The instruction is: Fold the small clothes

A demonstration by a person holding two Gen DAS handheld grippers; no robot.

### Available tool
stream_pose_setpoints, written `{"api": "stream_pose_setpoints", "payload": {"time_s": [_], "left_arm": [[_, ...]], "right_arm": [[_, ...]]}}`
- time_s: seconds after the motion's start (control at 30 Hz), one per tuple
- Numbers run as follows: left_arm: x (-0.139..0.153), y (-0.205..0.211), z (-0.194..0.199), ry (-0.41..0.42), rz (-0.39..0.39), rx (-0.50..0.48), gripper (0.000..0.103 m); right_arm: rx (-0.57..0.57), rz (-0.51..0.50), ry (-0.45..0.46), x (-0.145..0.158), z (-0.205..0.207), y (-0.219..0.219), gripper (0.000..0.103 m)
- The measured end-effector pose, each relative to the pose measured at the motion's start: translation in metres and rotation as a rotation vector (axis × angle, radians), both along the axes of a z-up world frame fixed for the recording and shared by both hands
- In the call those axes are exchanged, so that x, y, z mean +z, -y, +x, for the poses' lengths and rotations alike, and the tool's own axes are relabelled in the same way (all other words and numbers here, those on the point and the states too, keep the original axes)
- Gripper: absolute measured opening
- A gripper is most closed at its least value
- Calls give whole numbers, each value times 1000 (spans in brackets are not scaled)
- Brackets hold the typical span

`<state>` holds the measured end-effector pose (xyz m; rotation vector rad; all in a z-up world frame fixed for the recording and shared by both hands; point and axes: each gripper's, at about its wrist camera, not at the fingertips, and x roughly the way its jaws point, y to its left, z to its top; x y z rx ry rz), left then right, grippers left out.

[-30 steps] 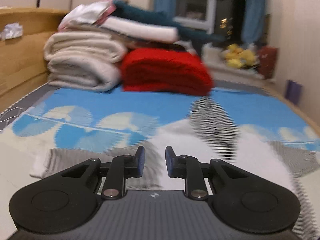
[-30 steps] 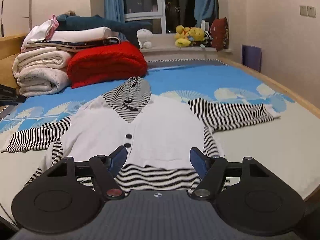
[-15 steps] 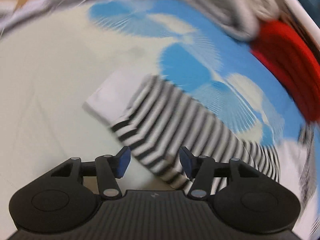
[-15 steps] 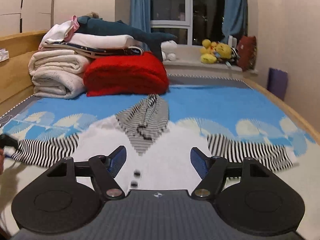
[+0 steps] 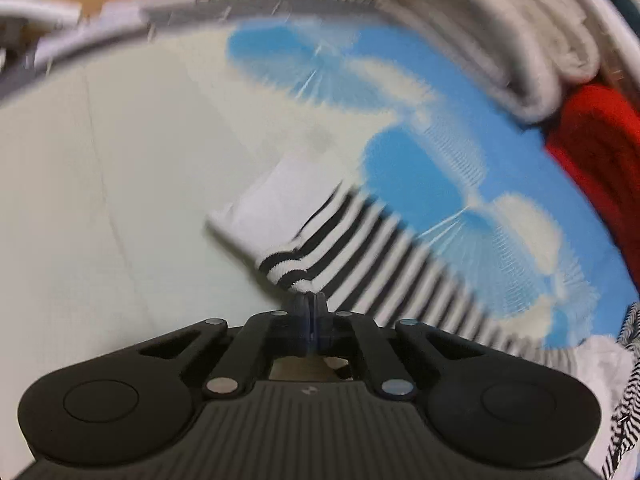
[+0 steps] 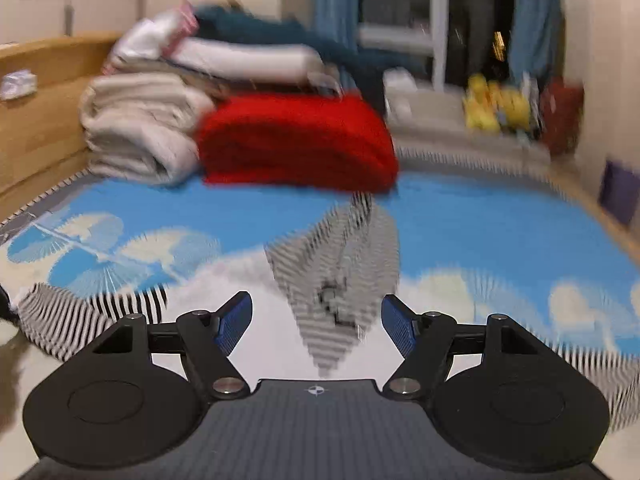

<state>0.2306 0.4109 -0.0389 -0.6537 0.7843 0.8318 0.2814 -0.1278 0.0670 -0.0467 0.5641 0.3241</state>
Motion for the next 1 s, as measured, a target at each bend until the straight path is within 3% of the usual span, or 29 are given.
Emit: {"api": "stream_pose_setpoints", "payload": {"time_s": [0.07, 0.17, 0.27, 0.33, 0.4, 0.43, 0.53, 0.63, 0.77, 0.9, 1.0], "left_arm": [[32, 33, 13, 57, 108, -79, 0], [82, 119, 31, 200, 260, -289, 0], [108, 210, 42, 347, 271, -530, 0], [113, 270, 47, 400, 186, -750, 2], [107, 314, 53, 394, -3, -984, 9], [105, 324, 52, 391, -45, -1036, 12], [102, 319, 49, 363, 36, -976, 29], [92, 283, 61, 246, 84, -794, 29], [74, 240, 68, 95, 112, -623, 29], [64, 226, 70, 54, 60, -647, 29], [51, 222, 74, 5, 5, -663, 29]], "right_arm": [[-7, 58, -48, -7, 5, 9, 67], [-48, 51, -45, -15, 10, 22, 60], [-125, 65, -85, -22, 14, 46, 60], [-186, 89, -123, -26, 20, 64, 60], [-242, 116, -157, -36, 22, 83, 60], [-269, 129, -177, -40, 24, 91, 60], [-333, 184, -245, -59, 30, 108, 59], [-365, 301, -327, -77, 35, 115, 45], [-406, 392, -430, -100, 47, 103, 46], [-405, 502, -591, -128, 76, 85, 53], [-493, 577, -696, -155, 88, 80, 53]]}}
